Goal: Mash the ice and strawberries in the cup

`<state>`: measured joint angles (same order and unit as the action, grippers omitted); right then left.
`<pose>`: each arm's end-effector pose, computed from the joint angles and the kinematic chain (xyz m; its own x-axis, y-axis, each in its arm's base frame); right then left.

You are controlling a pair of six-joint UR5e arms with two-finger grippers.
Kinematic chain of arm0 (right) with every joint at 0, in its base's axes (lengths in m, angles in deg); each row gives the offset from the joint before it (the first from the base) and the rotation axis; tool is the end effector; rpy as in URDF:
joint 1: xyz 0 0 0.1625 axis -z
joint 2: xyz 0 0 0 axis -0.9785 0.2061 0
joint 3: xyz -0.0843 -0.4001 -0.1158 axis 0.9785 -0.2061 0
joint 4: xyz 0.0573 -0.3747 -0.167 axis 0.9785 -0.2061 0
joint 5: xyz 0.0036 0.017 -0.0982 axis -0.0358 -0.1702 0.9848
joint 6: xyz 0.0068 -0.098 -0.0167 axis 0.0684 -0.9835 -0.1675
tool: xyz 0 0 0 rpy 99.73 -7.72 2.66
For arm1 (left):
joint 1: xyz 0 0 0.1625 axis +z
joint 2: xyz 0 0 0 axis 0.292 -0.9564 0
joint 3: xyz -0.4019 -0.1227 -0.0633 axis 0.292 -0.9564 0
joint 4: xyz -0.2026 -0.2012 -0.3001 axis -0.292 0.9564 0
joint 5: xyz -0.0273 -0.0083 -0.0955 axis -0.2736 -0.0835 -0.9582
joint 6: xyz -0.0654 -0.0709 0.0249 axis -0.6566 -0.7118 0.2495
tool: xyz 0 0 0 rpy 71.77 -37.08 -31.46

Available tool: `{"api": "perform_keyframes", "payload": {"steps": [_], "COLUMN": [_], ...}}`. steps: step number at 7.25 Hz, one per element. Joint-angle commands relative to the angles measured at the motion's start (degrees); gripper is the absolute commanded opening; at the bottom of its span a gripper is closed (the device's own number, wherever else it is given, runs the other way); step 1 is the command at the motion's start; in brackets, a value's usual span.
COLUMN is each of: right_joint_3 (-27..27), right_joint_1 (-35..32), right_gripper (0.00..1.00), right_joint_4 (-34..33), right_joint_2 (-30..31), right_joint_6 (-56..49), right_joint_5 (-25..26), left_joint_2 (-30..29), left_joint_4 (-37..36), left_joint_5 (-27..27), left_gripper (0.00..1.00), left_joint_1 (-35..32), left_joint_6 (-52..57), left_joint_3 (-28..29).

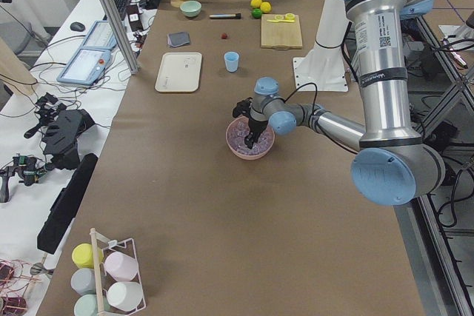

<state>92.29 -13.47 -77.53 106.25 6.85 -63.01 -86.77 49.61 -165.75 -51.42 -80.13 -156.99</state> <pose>0.0734 -0.4882 0.5629 0.6597 0.1163 0.7425 -0.1674 0.9859 -0.0057 0.2956 -0.3330 0.4943 0.6886 0.5064 -0.5190 -0.3036 0.8513 0.4279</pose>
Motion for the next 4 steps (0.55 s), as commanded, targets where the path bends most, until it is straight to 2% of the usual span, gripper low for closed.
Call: {"api": "perform_keyframes", "payload": {"steps": [1,4], "right_joint_3": [0.0,0.26], "right_joint_1": [0.0,0.0], "right_gripper": [1.0,1.0], "right_joint_4": [0.0,0.0], "right_joint_2": [0.0,0.0], "right_joint_6": [0.0,0.17], "right_joint_5": [0.0,-0.09], "left_joint_2": [0.07,2.95], "left_joint_4": [0.05,-0.04], "left_joint_5": [0.0,-0.18], "left_gripper": [0.0,0.0], "left_joint_1": [-0.1,-1.41], "left_joint_6": [0.0,0.0], "left_joint_3": [-0.45,-4.83]}}
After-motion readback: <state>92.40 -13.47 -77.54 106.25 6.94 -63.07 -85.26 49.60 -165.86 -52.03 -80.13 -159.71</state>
